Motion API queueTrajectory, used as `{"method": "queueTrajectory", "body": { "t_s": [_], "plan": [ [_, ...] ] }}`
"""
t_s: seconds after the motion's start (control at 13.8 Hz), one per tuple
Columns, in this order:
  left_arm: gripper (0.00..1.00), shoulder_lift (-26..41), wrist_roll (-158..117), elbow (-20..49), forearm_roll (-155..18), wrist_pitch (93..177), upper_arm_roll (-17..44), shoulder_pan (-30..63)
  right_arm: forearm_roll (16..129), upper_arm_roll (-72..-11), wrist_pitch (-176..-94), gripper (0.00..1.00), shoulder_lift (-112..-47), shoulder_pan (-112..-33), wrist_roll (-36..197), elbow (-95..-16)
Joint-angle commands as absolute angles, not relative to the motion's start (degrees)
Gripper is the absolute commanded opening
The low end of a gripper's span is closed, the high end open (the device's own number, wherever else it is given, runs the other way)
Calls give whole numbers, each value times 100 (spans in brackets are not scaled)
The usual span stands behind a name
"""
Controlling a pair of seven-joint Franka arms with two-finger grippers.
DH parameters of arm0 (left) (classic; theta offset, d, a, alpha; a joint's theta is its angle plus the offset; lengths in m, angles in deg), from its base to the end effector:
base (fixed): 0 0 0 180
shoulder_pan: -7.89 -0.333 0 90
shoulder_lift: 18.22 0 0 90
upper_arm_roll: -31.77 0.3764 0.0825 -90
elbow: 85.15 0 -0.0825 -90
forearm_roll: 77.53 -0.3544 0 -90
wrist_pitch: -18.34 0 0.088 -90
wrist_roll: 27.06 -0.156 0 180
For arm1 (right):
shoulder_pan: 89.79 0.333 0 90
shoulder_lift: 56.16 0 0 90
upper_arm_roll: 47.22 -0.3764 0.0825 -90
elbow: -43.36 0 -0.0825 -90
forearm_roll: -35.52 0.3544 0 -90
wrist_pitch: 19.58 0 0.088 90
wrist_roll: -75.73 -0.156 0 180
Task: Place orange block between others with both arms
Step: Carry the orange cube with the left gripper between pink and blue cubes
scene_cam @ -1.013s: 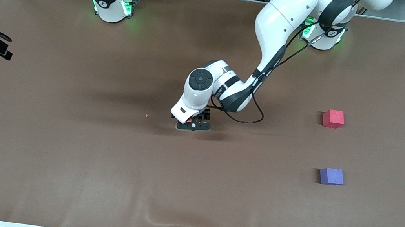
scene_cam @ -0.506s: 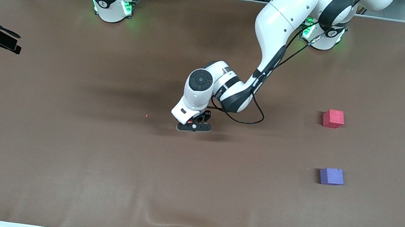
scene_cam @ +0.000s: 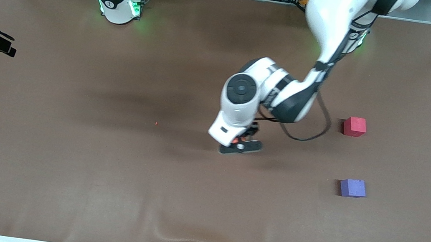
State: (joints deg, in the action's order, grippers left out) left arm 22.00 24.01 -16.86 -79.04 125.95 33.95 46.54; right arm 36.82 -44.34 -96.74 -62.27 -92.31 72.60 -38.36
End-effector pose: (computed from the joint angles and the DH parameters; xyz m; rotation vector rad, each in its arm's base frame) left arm 0.6035 -0.4518 0.3759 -3.0731 -0.3672 -0.0362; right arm 0.5288 -0.0444 0.6248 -3.0990 0.2268 0.2894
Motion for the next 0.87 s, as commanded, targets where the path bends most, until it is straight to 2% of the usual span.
{"method": "queueTrajectory", "body": {
  "t_s": [0.0, 0.43, 0.8],
  "plan": [
    [0, 1328, 1910, -968, -7999, 12389, 3309, 4052, 3631, -4353, -9614, 100, -6178, -9128, 7239, -3838],
    [0, -203, 14, 939, -7973, 12450, 3274, 2558, 3675, -4353, -9631, 100, -6187, -9128, 7247, -3829],
    [0, -627, -1367, 2162, -7955, 13170, 3265, 1442, 3675, -4353, -9640, 100, -6187, -9119, 7247, -3829]
  ]
}}
